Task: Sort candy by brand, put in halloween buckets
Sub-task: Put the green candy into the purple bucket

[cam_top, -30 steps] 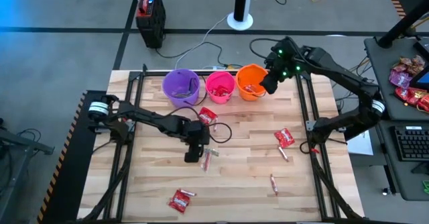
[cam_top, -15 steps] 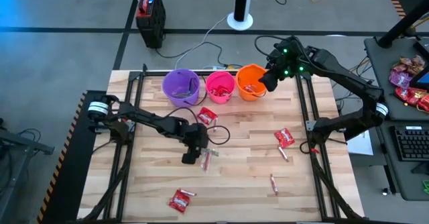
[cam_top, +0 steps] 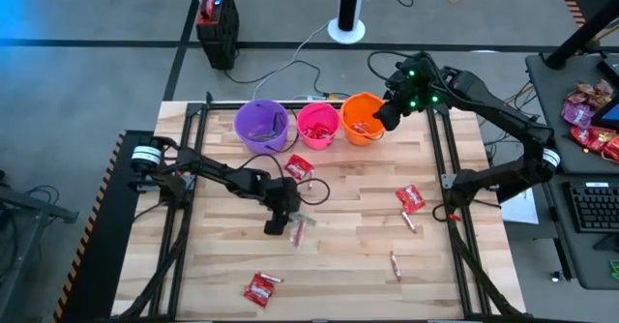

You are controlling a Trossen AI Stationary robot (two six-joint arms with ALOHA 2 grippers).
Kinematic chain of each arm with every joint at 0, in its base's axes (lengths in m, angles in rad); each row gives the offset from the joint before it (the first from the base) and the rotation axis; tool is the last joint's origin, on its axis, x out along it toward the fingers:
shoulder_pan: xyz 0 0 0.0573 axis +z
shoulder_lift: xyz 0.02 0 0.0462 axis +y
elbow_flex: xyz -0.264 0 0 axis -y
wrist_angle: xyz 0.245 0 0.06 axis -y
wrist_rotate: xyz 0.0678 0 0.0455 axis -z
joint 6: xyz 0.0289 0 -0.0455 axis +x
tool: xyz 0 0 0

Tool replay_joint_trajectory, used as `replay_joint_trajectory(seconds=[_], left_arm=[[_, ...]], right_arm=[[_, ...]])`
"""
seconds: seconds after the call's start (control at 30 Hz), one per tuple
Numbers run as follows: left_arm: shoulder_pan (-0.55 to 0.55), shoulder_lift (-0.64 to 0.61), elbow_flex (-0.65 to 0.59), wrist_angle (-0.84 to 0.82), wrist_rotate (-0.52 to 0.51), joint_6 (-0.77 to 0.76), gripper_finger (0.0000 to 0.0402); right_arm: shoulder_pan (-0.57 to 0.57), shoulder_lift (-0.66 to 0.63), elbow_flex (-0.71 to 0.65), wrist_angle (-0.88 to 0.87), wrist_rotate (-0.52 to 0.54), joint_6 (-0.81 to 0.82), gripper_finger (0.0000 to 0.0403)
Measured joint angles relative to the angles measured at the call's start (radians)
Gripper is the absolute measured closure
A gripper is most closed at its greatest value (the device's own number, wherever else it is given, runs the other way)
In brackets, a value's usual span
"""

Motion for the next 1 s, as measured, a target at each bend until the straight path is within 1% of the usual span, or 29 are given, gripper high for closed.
replay_joint_trajectory(seconds=[0.2,0.3,0.4,0.43,0.53,0.63,0.7,0.83,1.0], left_arm=[[0.001,0.032,-0.004,0.017,-0.008,0.0,0.0284],[0.002,0.038,-0.003,0.019,-0.012,-0.002,0.0326],[0.003,0.032,-0.001,0.011,-0.016,-0.002,0.038],[0.004,0.028,-0.001,0.006,-0.016,-0.002,0.0388],[0.005,0.002,-0.002,-0.024,-0.009,0.0,0.039],[0.004,-0.052,-0.004,-0.105,-0.012,0.009,0.0398],[0.004,-0.098,0.007,-0.195,-0.055,0.009,0.0399],[0.012,-0.215,0.054,-0.308,-0.117,-0.002,0.04],[0.034,-0.338,0.127,-0.408,-0.191,-0.04,0.0401]], right_arm=[[0.0,0.0,0.0,0.0,0.0,0.015,0.0204],[0.0,0.0,0.0,0.0,0.0,0.015,0.0204],[0.0,0.0,0.0,0.0,0.0,0.015,0.0204],[0.0,0.0,0.0,0.0,0.0,0.013,0.0204],[0.0,0.0,0.0,0.0,0.0,0.004,0.0204],[0.0,0.001,0.0,0.0,0.001,0.003,0.0204],[0.0,0.001,0.0,0.0,0.001,0.002,0.0204],[0.0,0.001,0.0,0.0,0.001,-0.002,0.0204],[0.0,0.002,-0.001,0.0,0.002,-0.002,0.0204]])
